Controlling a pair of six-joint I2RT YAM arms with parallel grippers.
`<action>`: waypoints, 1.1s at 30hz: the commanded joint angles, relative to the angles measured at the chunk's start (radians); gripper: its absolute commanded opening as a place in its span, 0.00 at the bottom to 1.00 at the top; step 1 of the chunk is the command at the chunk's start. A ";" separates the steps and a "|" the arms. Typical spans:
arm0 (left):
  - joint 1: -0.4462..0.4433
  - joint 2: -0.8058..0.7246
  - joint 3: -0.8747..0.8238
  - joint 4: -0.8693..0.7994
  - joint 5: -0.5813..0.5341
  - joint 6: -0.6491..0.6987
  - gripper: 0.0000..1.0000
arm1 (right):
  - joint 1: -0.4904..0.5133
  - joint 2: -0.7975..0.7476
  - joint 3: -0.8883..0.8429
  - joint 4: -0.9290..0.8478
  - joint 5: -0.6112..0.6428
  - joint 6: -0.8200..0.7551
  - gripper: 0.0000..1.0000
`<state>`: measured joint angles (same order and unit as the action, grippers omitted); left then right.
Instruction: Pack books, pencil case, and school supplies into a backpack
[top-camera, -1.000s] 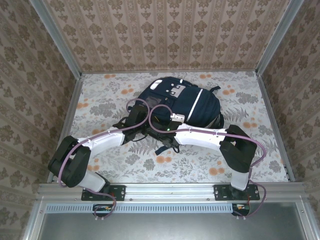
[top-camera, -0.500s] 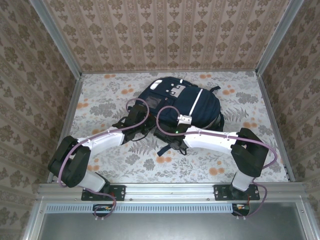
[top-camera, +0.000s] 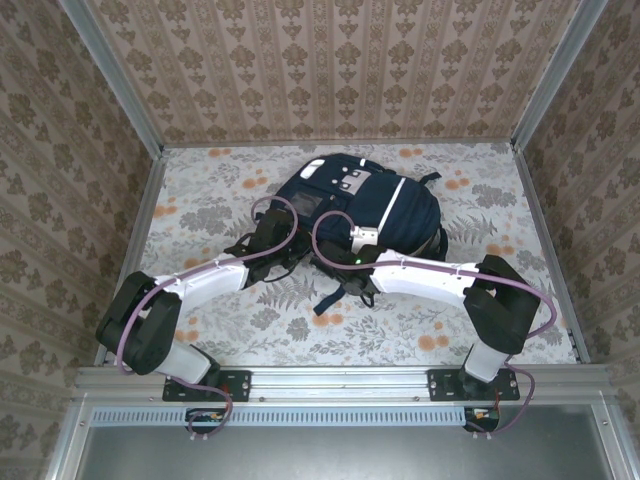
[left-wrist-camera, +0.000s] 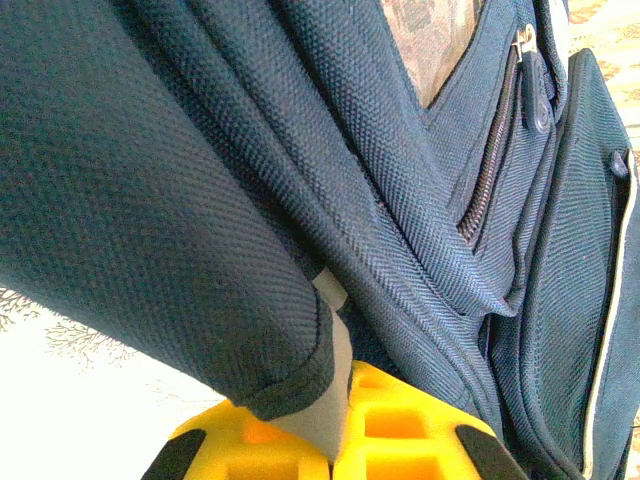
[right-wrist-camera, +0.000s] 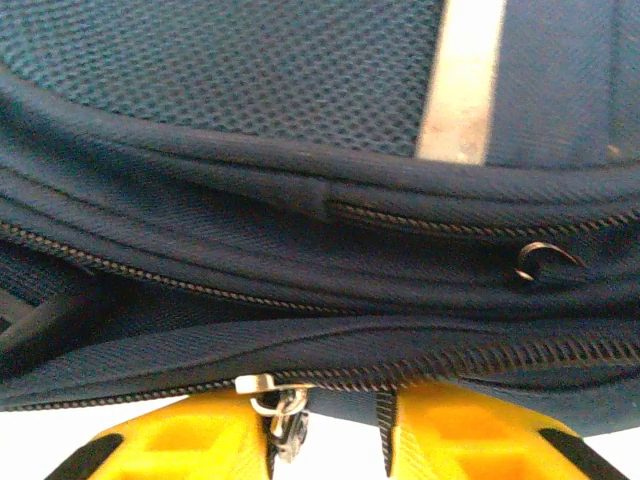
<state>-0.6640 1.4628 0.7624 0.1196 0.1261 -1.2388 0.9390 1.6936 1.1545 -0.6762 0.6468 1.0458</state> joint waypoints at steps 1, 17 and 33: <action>0.006 -0.025 0.023 0.046 0.025 -0.015 0.00 | -0.023 -0.008 -0.003 0.076 -0.006 -0.070 0.30; 0.009 -0.034 0.023 0.046 0.031 -0.024 0.00 | -0.036 0.035 -0.002 0.134 0.018 -0.084 0.24; 0.088 -0.064 -0.018 0.023 0.033 0.009 0.00 | -0.039 -0.133 -0.124 0.155 0.024 -0.078 0.00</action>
<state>-0.6174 1.4605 0.7586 0.1211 0.1585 -1.2465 0.9226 1.6375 1.0740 -0.4969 0.6155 0.9451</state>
